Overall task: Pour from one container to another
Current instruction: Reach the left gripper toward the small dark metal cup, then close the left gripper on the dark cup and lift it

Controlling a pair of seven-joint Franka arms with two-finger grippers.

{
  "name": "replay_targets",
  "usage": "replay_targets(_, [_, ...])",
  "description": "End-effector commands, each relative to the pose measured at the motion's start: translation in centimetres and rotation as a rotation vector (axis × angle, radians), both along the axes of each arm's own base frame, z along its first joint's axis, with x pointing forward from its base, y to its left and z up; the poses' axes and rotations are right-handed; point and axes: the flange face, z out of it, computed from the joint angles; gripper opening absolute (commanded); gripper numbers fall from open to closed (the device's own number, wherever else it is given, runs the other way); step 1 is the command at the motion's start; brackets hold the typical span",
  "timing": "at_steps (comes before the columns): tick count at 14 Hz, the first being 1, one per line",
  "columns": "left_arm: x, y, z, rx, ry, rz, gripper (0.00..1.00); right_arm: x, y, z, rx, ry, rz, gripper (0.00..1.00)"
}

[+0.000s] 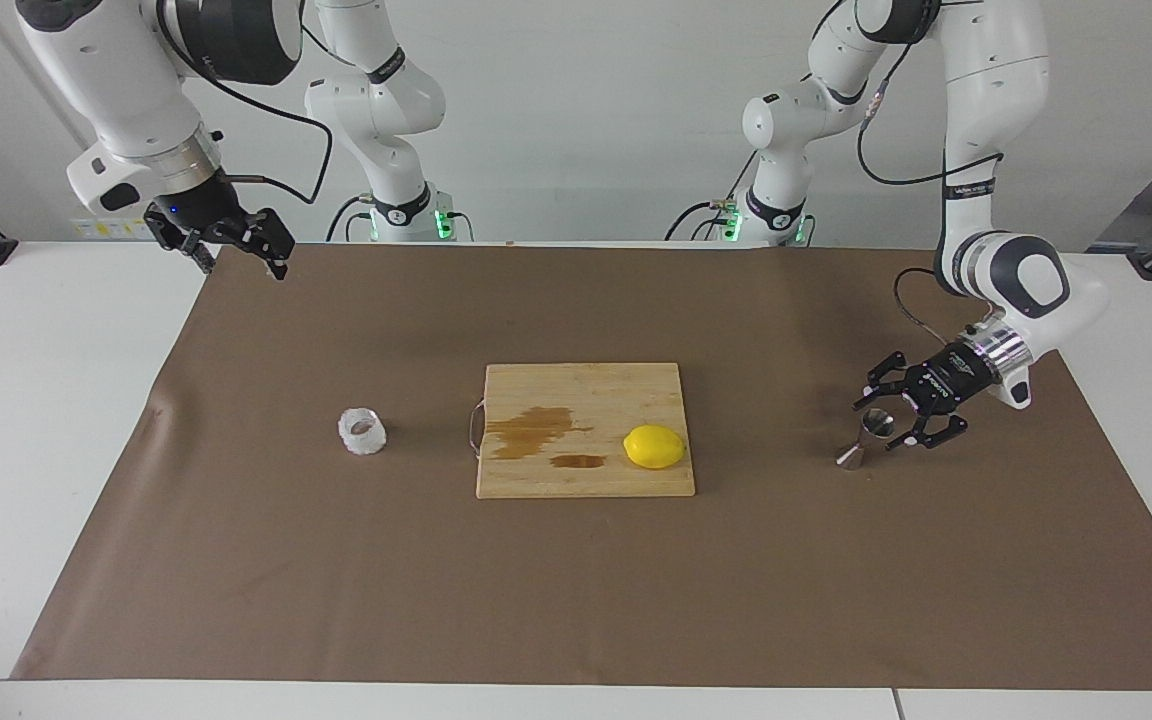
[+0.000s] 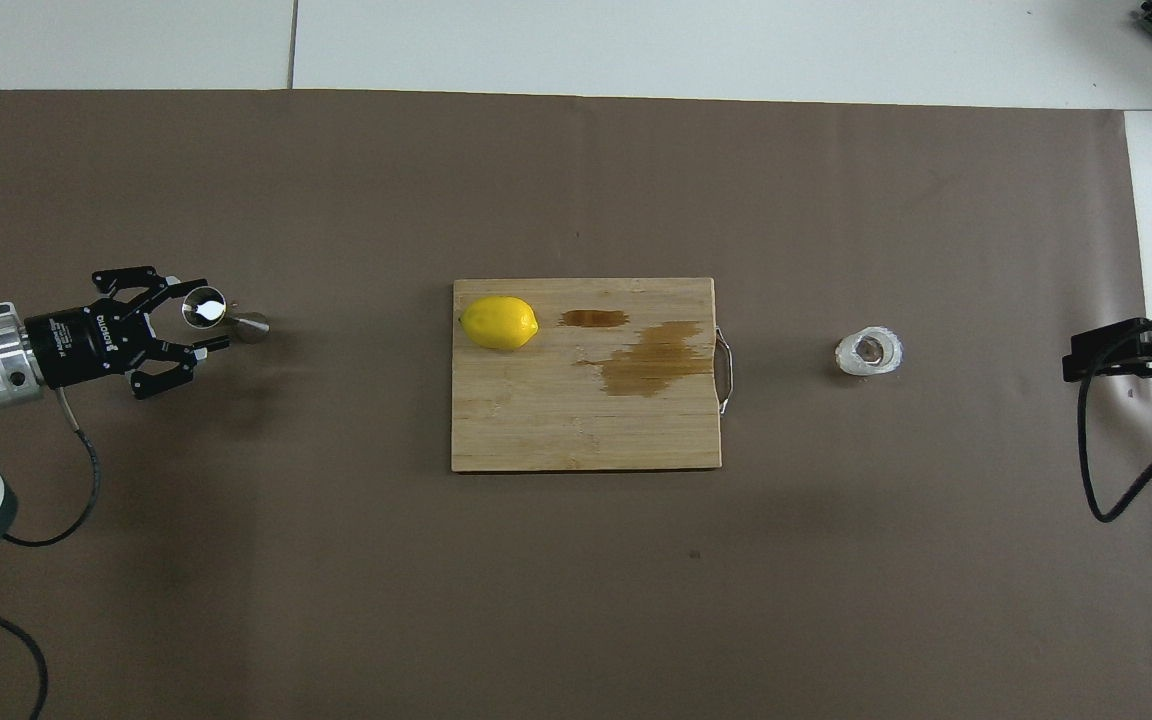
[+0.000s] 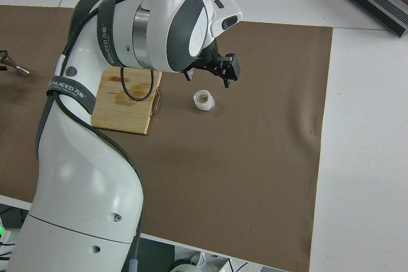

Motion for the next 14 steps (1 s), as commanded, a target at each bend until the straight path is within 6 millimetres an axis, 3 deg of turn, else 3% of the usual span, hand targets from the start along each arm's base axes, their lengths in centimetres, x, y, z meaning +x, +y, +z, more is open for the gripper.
replay_targets(1, [-0.6, -0.4, 0.1, -0.008, -0.014, 0.03, 0.74, -0.1, -0.2, 0.2, 0.02, 0.006, 0.001, 1.0])
replay_targets(3, [-0.5, -0.5, 0.1, -0.012, -0.015, 0.034, 0.72, -0.1, -0.2, 0.2, 0.02, 0.006, 0.001, 1.0])
replay_targets(6, [-0.5, -0.5, 0.1, -0.012, -0.014, 0.034, 0.5, -0.1, -0.2, 0.2, 0.02, 0.006, 0.001, 1.0])
replay_targets(9, [-0.5, -0.5, 0.2, -0.015, -0.014, 0.031, 0.0, -0.1, -0.2, 0.2, 0.02, 0.006, 0.001, 1.0])
replay_targets(14, [0.5, -0.6, 1.9, -0.055, -0.029, 0.006, 0.0, -0.1, -0.2, 0.2, 0.019, 0.006, 0.002, 1.0])
